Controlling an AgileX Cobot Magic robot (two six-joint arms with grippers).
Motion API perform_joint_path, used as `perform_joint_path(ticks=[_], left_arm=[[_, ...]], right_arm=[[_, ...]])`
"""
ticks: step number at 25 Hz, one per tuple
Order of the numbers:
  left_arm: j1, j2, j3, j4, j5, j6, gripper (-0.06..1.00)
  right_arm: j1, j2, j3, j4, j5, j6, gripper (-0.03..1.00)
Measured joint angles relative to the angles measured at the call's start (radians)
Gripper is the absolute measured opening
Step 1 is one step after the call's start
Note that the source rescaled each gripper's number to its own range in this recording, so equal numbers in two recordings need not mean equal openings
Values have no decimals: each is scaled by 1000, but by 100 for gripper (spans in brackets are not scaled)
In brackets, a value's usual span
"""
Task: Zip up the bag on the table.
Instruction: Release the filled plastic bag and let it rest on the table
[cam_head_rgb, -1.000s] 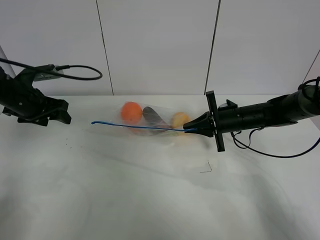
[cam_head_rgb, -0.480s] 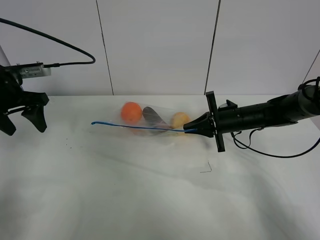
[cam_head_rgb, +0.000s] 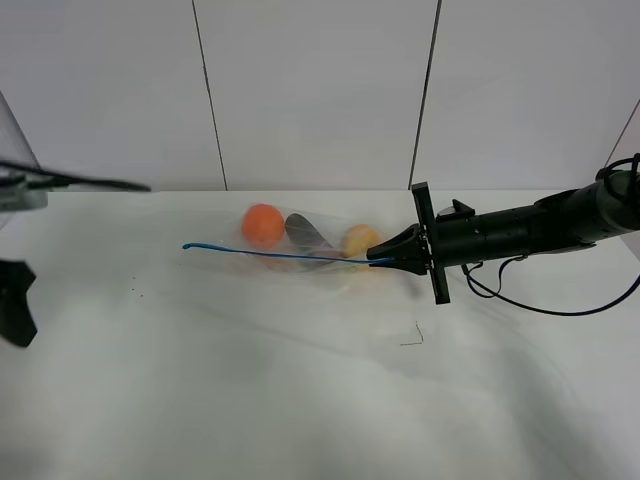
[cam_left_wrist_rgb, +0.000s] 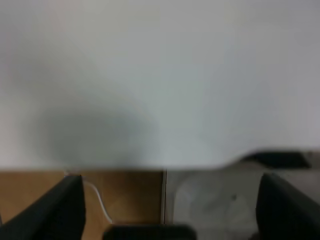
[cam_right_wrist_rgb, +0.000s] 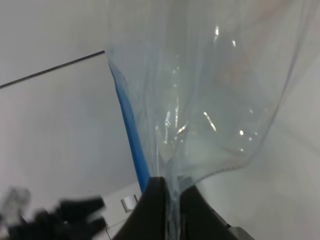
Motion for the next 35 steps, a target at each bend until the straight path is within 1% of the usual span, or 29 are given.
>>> perform_joint_path(ticks=[4, 7, 10, 15, 19, 23, 33, 35], left_arm=[[0, -248, 214, 13, -88, 3, 94], [0, -416, 306, 49, -109, 3, 94], [0, -563, 325, 74, -107, 0, 94], [0, -773, 325, 68, -107, -2, 94], [0, -904, 325, 60, -106, -2, 94], [0, -971, 328, 41, -105, -2, 94], [0, -979, 329, 32, -105, -2, 94], [-10, -979, 329, 32, -105, -2, 94]], right_arm=[[0, 0, 0, 0, 0, 0, 0], [0, 0, 0, 0, 0, 0, 0], [0, 0, 0, 0, 0, 0, 0], [0, 0, 0, 0, 0, 0, 0], [0, 0, 0, 0, 0, 0, 0], [0, 0, 0, 0, 0, 0, 0], [0, 0, 0, -1, 0, -20, 0], [0, 0, 0, -1, 0, -20, 0]])
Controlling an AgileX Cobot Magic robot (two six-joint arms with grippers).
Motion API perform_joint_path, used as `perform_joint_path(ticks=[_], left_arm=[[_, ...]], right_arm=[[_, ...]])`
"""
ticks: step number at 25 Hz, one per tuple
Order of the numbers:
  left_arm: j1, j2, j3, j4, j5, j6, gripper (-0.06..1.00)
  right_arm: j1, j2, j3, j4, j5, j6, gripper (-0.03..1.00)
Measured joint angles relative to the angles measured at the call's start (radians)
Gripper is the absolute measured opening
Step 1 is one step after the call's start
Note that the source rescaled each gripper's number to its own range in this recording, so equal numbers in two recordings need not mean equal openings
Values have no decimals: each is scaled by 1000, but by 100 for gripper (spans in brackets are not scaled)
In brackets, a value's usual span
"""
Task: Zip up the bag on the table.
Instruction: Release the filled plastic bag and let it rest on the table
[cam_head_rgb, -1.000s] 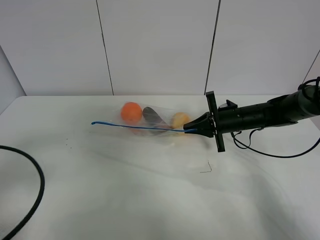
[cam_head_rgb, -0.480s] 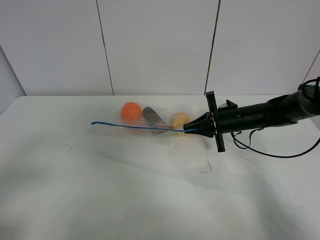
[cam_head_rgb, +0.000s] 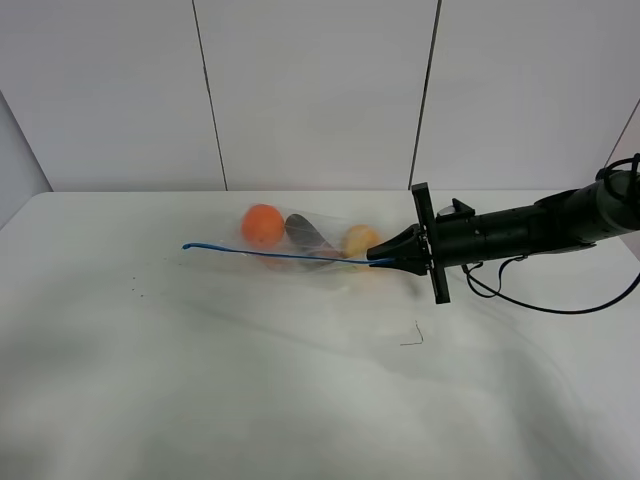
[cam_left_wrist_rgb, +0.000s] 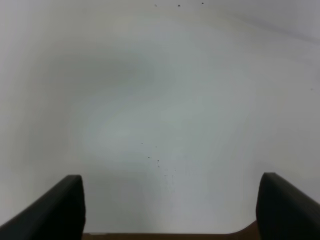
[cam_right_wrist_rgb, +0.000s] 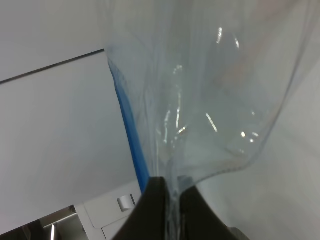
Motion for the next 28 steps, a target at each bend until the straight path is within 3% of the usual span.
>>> perform_joint_path(ticks=[5, 13, 28], left_arm=[[-43, -17, 0, 0, 0, 0, 94], [-44, -176, 0, -1, 0, 0, 94], [-44, -180, 5, 8, 0, -42, 94]], right_arm=[[0, 0, 0, 0, 0, 0, 0], [0, 0, 0, -1, 0, -1, 0], [0, 0, 0, -4, -2, -2, 2]])
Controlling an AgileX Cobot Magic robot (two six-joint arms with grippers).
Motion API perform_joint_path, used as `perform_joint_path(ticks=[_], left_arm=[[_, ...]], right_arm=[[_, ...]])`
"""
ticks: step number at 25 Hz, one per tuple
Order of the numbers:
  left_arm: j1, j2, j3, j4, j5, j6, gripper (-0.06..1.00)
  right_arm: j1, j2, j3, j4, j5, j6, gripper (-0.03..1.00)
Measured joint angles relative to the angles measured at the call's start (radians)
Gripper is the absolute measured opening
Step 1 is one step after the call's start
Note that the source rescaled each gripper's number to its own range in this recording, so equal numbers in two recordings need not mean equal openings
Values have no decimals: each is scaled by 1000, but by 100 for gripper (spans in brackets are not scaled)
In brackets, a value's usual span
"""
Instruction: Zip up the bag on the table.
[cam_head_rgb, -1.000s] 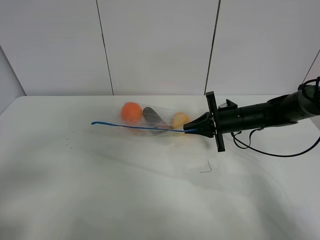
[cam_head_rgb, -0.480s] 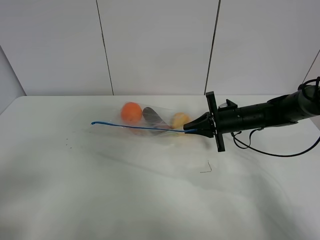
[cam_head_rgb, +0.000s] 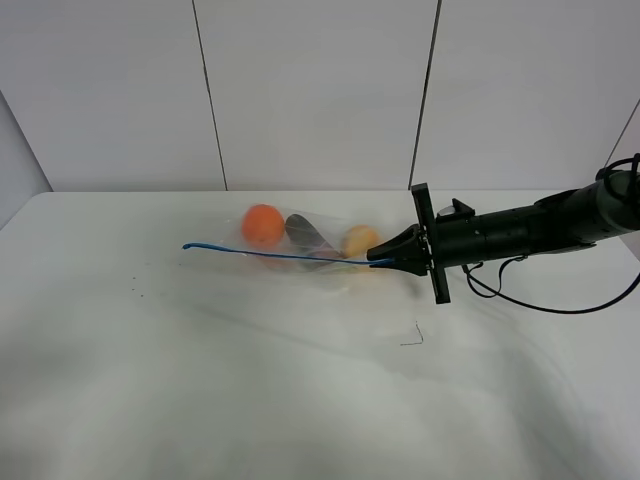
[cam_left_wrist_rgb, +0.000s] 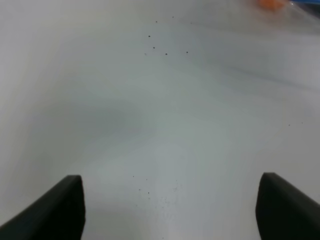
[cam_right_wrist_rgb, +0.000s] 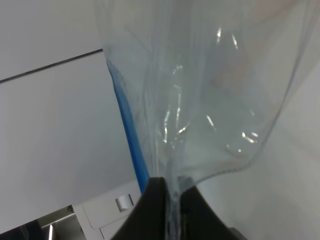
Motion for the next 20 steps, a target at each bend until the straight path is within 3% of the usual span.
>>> perform_joint_path(ticks=[2, 4, 6, 8, 12, 20], left_arm=[[0, 0, 0, 0, 0, 0, 94], [0, 0, 0, 0, 0, 0, 94], [0, 0, 0, 0, 0, 0, 94], [0, 0, 0, 0, 0, 0, 94], [0, 0, 0, 0, 0, 0, 94], [0, 0, 0, 8, 0, 0, 94]], right_arm=[[0, 0, 0, -8, 0, 0, 14], [0, 0, 0, -24, 0, 0, 38], [-1, 0, 0, -55, -1, 0, 71], [-11, 0, -8, -104, 0, 2, 89], [-55, 0, -110, -313, 2, 98, 98], [-56, 1, -519, -1107, -9, 505, 100]])
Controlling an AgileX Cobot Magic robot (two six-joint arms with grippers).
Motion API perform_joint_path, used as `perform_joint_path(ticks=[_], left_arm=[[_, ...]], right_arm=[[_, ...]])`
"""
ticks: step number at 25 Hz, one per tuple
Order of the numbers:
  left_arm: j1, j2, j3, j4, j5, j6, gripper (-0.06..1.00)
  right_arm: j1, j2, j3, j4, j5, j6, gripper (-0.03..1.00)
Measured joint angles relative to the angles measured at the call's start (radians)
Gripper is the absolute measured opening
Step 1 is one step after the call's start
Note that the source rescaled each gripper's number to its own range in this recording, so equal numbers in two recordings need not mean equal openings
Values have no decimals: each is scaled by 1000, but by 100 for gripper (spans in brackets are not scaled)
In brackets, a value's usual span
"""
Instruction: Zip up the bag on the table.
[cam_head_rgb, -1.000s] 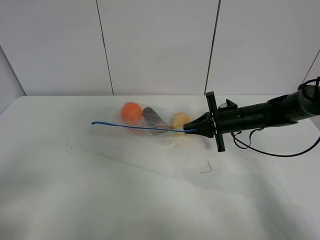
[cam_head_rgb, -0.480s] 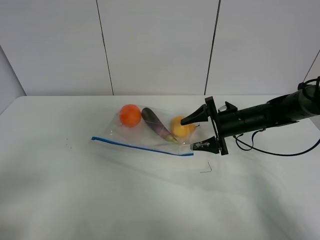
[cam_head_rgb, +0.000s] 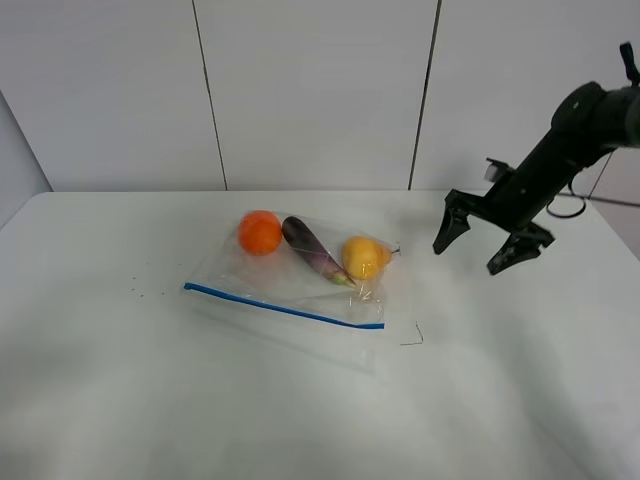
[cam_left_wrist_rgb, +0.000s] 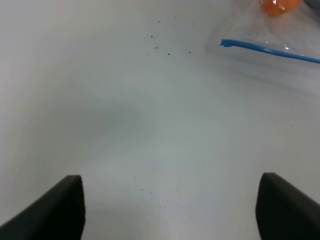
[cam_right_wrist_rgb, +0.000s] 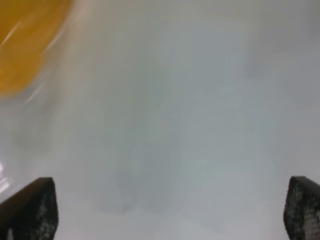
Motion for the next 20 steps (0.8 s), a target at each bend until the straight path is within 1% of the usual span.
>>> perform_joint_path(ticks=[2, 4, 7, 10, 13, 17, 20], left_arm=[[0, 0, 0, 0, 0, -5, 94], [0, 0, 0, 0, 0, -5, 94], [0, 0, 0, 0, 0, -5, 94], [0, 0, 0, 0, 0, -5, 94], [0, 0, 0, 0, 0, -5, 94], [0, 0, 0, 0, 0, -5, 94], [0, 0, 0, 0, 0, -5, 94]], right_arm=[[0, -1, -85, -121, 2, 50, 100], [0, -3, -155, -216, 14, 70, 100], [0, -15, -185, -302, 22, 107, 100], [0, -37, -180, -318, 24, 128, 100], [0, -92, -128, -318, 24, 130, 100], [0, -220, 30, -319, 24, 130, 100], [0, -354, 190, -319, 25, 126, 100]])
